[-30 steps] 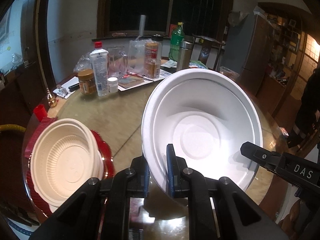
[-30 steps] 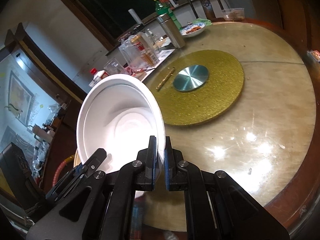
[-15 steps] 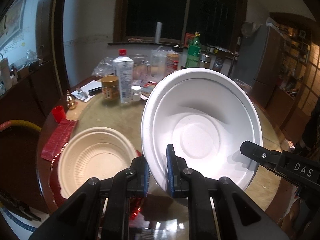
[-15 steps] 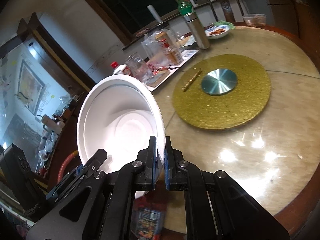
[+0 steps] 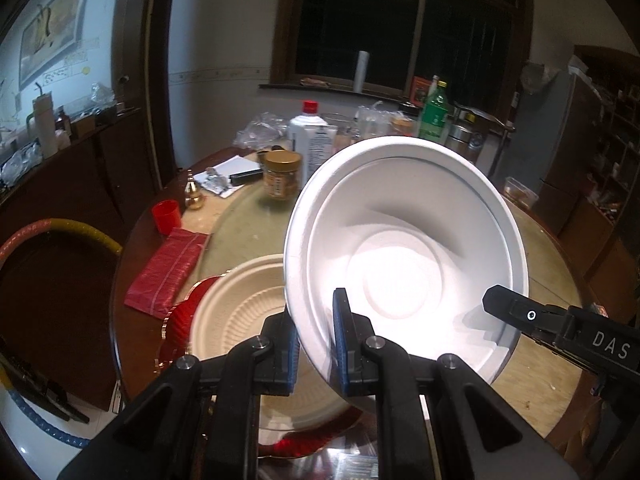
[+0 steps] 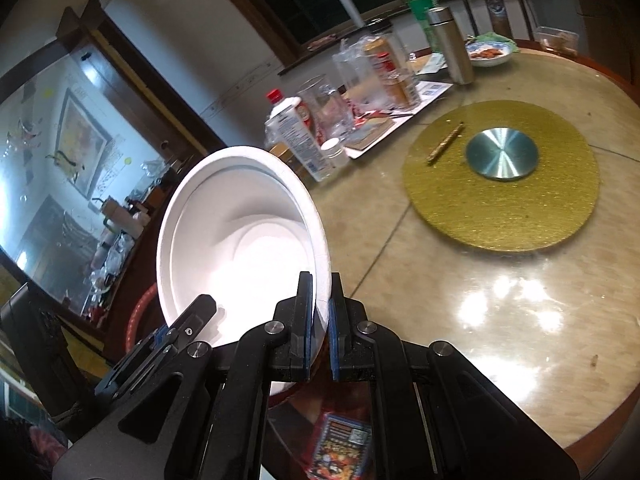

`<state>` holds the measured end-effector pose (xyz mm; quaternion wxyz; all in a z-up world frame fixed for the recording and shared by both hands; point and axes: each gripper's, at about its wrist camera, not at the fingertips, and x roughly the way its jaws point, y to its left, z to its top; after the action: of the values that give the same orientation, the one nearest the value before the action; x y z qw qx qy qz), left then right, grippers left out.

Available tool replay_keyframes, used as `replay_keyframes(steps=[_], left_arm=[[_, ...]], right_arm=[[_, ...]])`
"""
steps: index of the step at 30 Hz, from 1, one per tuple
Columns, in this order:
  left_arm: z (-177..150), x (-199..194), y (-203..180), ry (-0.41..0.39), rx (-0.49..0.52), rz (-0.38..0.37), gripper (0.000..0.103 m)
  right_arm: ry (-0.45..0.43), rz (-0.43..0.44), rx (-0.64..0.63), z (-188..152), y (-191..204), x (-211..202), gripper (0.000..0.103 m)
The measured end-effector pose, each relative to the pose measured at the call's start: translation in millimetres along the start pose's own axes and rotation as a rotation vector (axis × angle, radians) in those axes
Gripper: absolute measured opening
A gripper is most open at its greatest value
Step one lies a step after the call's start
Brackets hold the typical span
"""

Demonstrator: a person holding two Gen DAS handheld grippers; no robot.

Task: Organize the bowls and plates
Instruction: 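Lower the white bowl onto the beige bowls on the red plates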

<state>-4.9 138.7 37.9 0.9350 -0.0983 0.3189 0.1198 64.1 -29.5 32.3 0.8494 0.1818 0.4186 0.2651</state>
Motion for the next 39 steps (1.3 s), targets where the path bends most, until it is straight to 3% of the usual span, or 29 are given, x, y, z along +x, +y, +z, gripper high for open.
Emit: replay_keyframes(steps=[16, 39], left_arm=[[-7.1, 0.7, 39.3, 0.02, -0.032, 0.073, 0.014], [-18.1, 5.3, 69.4, 0.061, -0.069, 0.127, 0.014]], right_arm=[[0.103, 0.049, -0.042, -5.8, 28.9, 43.6, 0.006], [0.198, 0.043, -0.102, -17.0, 58.5, 78.7, 0.006]])
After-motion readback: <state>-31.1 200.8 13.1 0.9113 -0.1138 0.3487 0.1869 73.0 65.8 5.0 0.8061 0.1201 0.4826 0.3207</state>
